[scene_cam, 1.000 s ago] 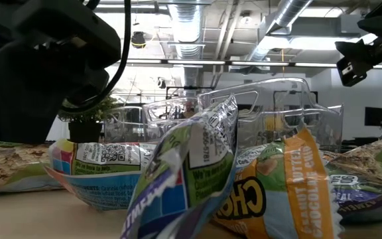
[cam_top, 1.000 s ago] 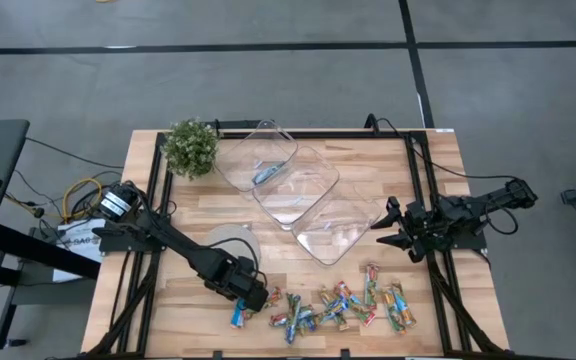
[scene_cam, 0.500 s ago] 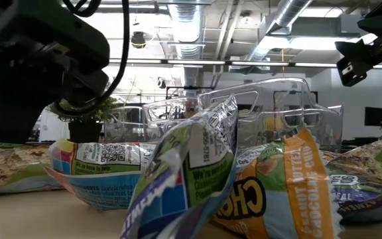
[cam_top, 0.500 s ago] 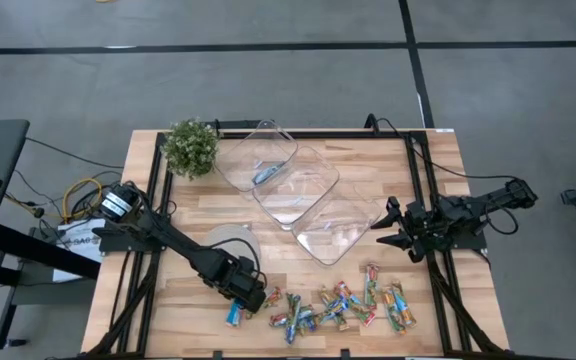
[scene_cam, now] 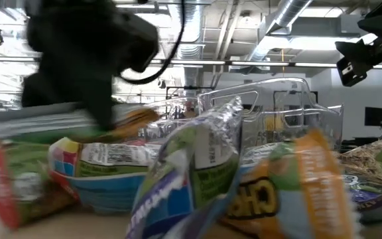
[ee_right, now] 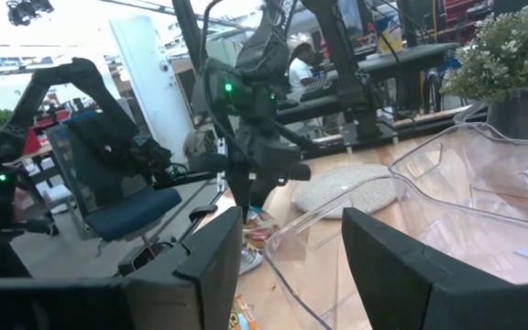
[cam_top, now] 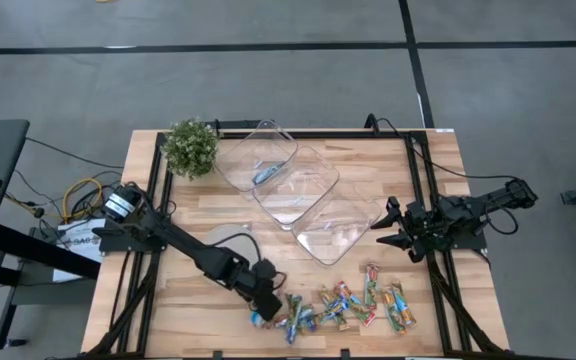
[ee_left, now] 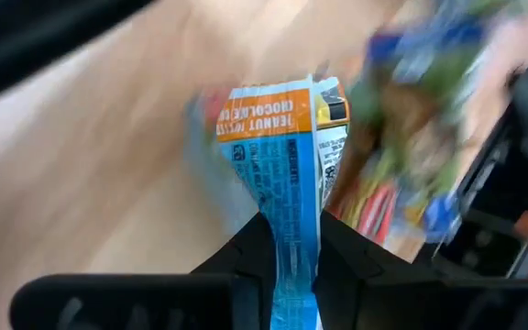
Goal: Pick and place Granola Bars by type
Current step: Put the yellow granola bar into the middle transparent bin
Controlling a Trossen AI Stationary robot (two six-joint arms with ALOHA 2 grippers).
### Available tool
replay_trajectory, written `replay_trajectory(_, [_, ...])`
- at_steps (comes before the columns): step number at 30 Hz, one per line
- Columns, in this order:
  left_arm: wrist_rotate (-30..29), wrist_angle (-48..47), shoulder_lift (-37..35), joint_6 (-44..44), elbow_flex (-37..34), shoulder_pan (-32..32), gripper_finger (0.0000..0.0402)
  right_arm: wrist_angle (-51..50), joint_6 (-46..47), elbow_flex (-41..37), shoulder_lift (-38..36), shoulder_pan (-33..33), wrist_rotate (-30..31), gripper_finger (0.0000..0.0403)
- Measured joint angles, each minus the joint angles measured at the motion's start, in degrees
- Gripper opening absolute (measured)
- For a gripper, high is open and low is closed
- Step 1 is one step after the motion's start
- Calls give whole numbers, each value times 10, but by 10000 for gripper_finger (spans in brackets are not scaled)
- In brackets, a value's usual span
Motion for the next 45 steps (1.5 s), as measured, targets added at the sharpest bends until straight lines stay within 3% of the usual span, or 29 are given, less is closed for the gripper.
replay_trajectory(11, [-87, 71, -2, 188, 72, 28, 48, 0, 0, 0, 0, 0, 0, 184])
replay_trajectory(27, [-109, 93, -2, 430, 225, 67, 48, 0, 0, 0, 0, 0, 0, 184])
replay_trajectory(45, [-85, 69, -3, 477, 238, 112, 48, 0, 0, 0, 0, 0, 0, 184])
